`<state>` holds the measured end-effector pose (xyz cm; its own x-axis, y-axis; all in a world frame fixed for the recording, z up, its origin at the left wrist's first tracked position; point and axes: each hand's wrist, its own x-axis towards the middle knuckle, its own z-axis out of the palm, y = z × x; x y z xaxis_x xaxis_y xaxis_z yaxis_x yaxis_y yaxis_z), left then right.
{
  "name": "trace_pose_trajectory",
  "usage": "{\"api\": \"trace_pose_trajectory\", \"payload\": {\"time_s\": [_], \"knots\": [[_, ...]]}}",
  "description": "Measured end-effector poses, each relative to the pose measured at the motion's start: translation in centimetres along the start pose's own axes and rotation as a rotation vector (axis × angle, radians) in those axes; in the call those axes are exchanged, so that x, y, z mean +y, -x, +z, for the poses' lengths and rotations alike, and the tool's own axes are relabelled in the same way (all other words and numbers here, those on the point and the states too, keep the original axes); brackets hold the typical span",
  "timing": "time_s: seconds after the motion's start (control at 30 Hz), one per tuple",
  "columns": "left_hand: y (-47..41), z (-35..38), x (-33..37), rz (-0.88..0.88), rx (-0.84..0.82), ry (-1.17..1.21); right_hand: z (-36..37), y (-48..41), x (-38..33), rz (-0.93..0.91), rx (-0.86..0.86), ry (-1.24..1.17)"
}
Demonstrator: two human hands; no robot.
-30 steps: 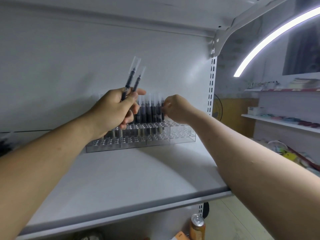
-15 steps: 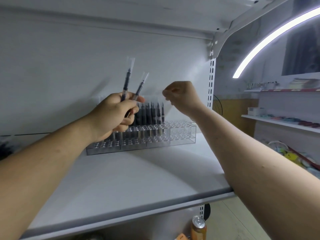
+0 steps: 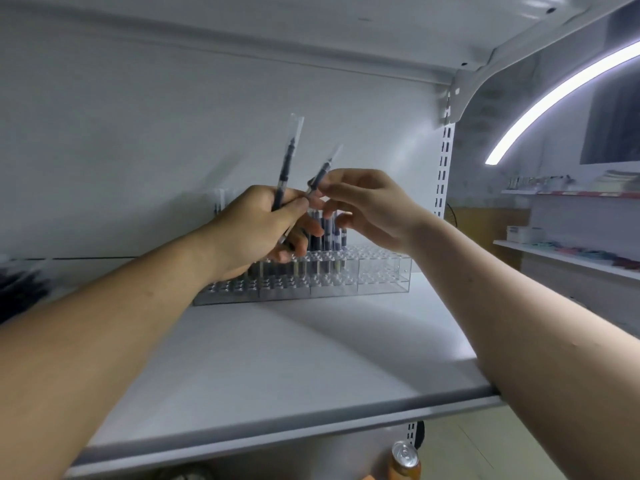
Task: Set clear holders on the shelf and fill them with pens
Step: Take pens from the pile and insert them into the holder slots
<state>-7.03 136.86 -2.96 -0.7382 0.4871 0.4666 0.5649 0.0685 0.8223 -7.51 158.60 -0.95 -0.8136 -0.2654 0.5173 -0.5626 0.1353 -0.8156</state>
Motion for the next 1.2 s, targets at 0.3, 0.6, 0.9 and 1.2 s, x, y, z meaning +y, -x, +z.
{"api": "trace_pose_trajectory", "payload": {"time_s": [0.3, 0.6, 0.9, 1.2], "knots": [[-0.5, -0.7, -0.6, 0.008, 0.093, -0.099, -0.5, -0.6, -1.0, -0.147, 0.463, -0.045], [-0.8, -1.1, -0.9, -0.039, 0.128, -0.113, -2.0, -0.4, 1.2, -0.033, 0.463, 0.71], [-0.8, -1.2, -0.6, -0.015, 0.113, -0.04, -1.9, -0.4, 1.6, 0.024, 0.423, 0.7], [-0.7, -1.3, -0.8, 0.169, 0.21, -0.48, -1.9, -0.1, 2.0, 0.121, 0.298, 0.803]]}}
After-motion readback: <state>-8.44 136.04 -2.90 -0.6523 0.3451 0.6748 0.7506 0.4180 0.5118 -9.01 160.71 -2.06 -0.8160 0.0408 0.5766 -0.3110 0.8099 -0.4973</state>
